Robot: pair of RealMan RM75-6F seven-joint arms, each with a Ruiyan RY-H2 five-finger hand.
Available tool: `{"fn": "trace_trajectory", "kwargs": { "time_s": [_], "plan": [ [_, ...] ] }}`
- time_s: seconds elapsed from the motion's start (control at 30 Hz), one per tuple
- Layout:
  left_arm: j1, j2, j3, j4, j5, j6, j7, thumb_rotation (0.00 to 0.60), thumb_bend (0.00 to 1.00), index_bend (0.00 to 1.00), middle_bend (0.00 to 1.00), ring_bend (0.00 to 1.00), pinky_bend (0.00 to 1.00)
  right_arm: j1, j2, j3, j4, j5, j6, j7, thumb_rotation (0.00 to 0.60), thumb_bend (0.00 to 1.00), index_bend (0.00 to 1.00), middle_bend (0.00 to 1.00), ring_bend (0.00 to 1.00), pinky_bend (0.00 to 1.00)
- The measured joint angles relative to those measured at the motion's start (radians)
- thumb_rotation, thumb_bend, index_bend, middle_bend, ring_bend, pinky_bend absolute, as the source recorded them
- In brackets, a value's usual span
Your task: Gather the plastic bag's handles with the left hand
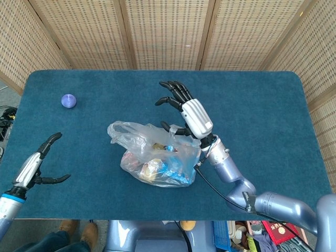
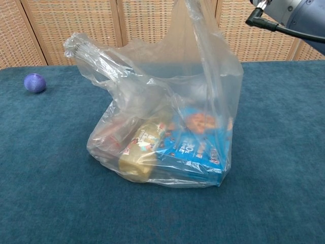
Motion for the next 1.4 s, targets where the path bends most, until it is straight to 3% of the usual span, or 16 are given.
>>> {"fn": "trace_trajectory", "kwargs": {
  "time_s": [0.3,0.47,0.87,1.1,1.4],
  "plan": [
    [-0.189,0.037,0.038,0.041,0.155,-0.140,-0.573,0.600,0.19,0.00,0.00,0.00,0.00,0.000,0.006,0.002,-0.021,0.015,0.001,-0.020,0.600,0.42,0.33,0.11,0.00,0.00],
    [-0.277,0.025,0.066,0.081,0.205,-0.190,-0.776,0.600,0.19,0.00,0.00,0.00,0.00,0.001,0.008,0.007,-0.023,0.025,0.001,-0.023,0.600,0.43,0.33,0.11,0.00,0.00],
    [-0.473,-0.076,0.175,0.268,0.331,-0.161,-1.335,0.600,0.18,0.00,0.00,0.00,0.00,-0.001,0.013,0.008,-0.018,0.032,0.003,-0.010,0.600,0.43,0.33,0.11,0.00,0.00],
    [-0.603,-0.143,0.223,0.369,0.376,-0.122,-1.518,0.600,0.18,0.00,0.00,0.00,0.00,-0.008,0.018,-0.002,-0.031,0.019,0.013,-0.002,0.600,0.43,0.33,0.11,0.00,0.00],
    [-0.647,-0.241,0.220,0.434,0.356,-0.005,-1.521,0.583,0.19,0.00,0.00,0.00,0.00,-0.021,0.025,-0.019,-0.034,0.013,0.014,0.004,0.600,0.43,0.33,0.11,0.00,0.00]
  ]
}}
